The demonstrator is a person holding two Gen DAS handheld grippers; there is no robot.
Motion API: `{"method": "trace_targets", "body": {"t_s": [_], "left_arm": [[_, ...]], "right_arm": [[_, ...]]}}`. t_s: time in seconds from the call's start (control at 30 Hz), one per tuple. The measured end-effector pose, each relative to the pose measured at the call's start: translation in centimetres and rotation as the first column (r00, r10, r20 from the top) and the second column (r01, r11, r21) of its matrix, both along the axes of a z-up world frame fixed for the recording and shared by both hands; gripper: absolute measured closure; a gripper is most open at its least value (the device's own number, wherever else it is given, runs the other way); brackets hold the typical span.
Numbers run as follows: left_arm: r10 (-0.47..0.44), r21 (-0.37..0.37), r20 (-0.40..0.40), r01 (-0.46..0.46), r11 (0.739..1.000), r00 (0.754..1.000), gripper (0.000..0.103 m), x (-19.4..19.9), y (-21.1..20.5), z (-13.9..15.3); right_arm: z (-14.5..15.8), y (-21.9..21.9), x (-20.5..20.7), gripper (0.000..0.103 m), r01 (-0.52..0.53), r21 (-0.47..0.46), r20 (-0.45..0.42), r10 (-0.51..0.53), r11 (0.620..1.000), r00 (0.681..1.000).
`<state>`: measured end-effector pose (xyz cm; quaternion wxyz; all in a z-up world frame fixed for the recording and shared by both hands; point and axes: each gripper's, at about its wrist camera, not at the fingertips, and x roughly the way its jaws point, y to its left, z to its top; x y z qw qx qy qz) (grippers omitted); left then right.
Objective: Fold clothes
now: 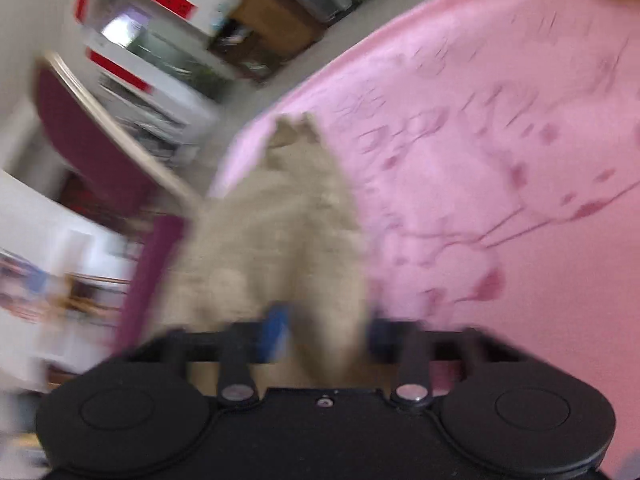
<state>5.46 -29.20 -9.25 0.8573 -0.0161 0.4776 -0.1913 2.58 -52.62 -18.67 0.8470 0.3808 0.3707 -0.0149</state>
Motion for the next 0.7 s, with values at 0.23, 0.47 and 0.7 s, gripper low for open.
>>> {"method": "trace_targets", "body": {"t_s": [0.23, 0.47, 0.7], "left_arm": [[-0.112, 0.055, 0.088, 0.107, 0.993, 0.99, 0.07, -1.4, -2.7, 1.3], [-0.217, 0.025, 0.086, 0.215, 0.976, 0.972, 0.067, -2.3, -4.3, 2.3], [-0.143, -0.049, 0.04, 0.145, 0.988, 0.989, 0.035, -3.4, -1.0, 3.3]], "right_arm": [[5.1, 3.7, -3.8, 0.089, 0.112, -0.151, 0.048, -0.106, 0.982, 0.993], [6.4, 3.2, -11.4, 0.089, 0.288, -0.138, -0.027, -0.294, 0.948, 0.955], [4.9, 0.5, -16.7, 0.028, 0.383, 0.005, -0.099, -0.381, 0.924, 0.919]]}}
